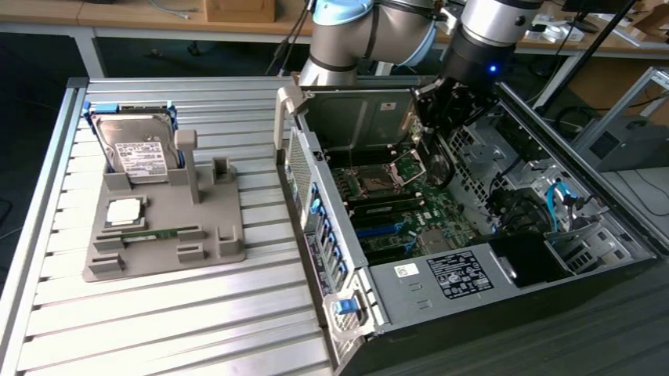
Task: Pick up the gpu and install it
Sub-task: 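Pick up the gpu and move the gpu toward the slot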
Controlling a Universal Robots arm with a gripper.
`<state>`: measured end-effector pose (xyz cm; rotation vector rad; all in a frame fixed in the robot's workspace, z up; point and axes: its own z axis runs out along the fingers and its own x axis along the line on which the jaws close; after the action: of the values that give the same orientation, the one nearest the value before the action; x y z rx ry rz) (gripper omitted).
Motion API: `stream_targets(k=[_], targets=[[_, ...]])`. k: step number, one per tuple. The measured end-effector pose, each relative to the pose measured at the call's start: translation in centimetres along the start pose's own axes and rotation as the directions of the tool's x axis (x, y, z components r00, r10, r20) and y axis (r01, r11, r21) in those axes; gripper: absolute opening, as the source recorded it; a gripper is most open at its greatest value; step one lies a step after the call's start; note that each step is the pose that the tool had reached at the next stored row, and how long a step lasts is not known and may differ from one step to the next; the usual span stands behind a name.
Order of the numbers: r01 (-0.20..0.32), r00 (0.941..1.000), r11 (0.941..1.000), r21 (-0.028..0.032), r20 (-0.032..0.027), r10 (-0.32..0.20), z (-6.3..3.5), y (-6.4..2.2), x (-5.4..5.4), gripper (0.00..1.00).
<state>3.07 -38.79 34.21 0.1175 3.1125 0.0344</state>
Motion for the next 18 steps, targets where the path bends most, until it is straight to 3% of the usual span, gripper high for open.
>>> stream_targets(k=[18], targets=[[0.0, 1.0, 1.0, 0.0013, 0.0001, 0.0, 0.46, -0.01, -0.06, 0.27]])
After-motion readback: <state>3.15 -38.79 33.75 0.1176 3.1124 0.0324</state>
